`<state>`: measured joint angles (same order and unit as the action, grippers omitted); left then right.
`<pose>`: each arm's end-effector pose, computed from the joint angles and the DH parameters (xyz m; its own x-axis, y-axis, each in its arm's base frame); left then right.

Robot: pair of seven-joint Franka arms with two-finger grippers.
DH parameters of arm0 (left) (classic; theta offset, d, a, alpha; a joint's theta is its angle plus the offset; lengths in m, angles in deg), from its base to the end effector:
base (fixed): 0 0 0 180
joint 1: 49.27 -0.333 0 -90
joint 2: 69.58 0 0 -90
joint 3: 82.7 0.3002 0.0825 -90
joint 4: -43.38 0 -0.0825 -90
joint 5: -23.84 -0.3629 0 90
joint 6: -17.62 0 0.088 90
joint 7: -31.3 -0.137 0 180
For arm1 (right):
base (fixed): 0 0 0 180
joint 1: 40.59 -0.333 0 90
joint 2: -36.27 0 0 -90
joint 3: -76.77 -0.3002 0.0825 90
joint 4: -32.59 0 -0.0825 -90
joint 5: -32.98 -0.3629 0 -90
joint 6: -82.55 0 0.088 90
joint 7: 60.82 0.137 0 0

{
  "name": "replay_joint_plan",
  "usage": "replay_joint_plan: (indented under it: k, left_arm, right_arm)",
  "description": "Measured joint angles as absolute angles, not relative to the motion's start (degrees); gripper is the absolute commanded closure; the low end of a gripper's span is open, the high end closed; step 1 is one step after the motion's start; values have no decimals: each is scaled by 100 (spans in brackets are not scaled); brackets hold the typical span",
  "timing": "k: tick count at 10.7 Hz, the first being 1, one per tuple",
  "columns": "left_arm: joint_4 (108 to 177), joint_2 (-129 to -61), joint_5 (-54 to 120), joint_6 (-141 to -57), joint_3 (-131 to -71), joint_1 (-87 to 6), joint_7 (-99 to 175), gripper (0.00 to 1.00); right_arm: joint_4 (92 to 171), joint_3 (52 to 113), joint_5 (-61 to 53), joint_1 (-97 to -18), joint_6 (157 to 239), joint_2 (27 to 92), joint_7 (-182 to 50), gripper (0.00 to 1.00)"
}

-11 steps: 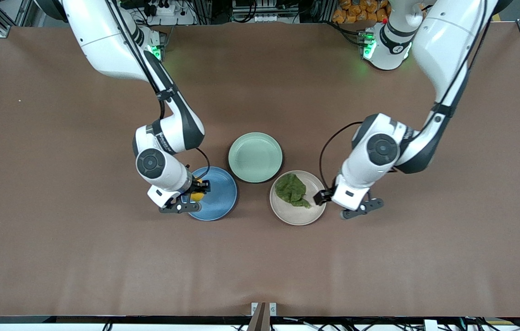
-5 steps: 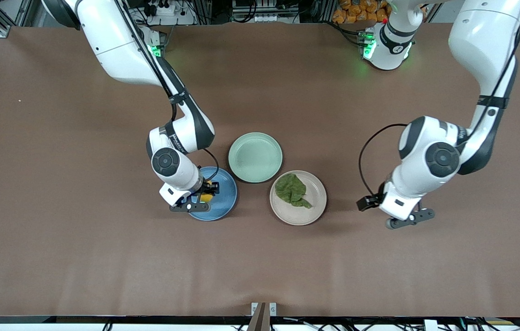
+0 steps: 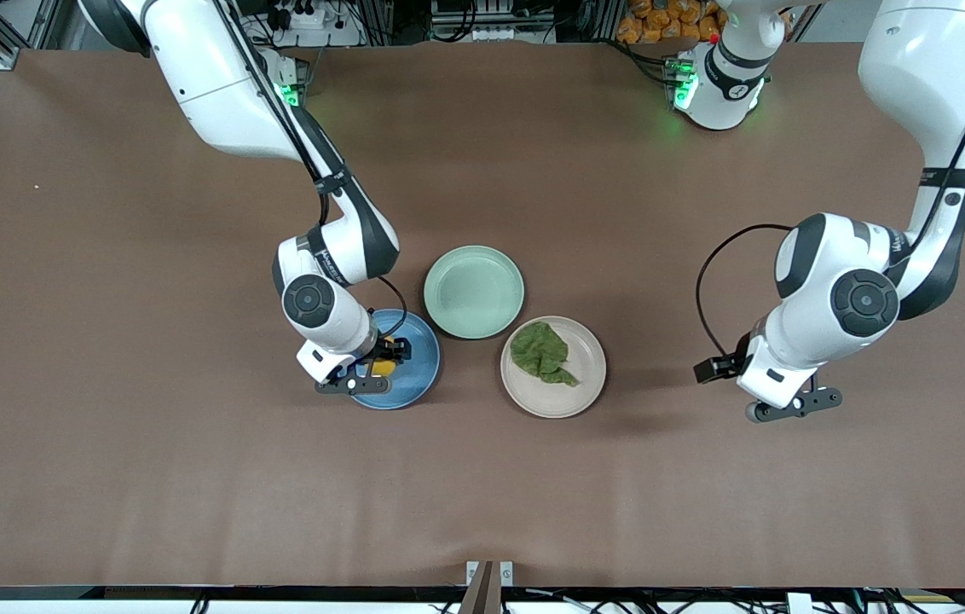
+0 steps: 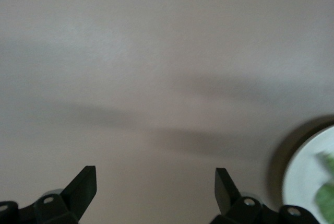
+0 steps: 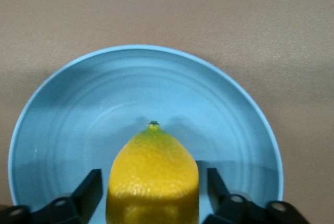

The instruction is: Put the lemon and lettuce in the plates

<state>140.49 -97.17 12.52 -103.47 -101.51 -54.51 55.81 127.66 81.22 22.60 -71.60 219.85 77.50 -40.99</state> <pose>0.6272 -0.1198 0.2934 0.9927 0.1180 -0.0240 0.1173 -0.9927 -0.0281 0.5873 0.3038 0.1649 0.9999 0.0055 -0.0088 0.0049 -0.9971 -0.0757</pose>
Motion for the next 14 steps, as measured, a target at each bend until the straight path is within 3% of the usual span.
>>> replay_joint_plan:
  k: [4,8,11,14]
  left_arm:
    - [15251,-8558,1423,-10233,-9104,-5013,4474,0]
    - [16215,-7675,1465,-10233,-8860,-4879,4444,0]
    - [16285,-7095,1751,-10262,-8428,-4640,4427,0]
    - [15721,-6935,2030,-10269,-8392,-4631,4424,0]
  right_arm:
    - [12632,8193,2260,-7152,21961,7738,-4099,0]
    - [12017,8436,2267,-7116,20748,7676,-4293,0]
    - [11774,8734,2268,-6909,19903,7432,-5127,0]
    - [11765,8771,2268,-6504,19320,7191,-5481,0]
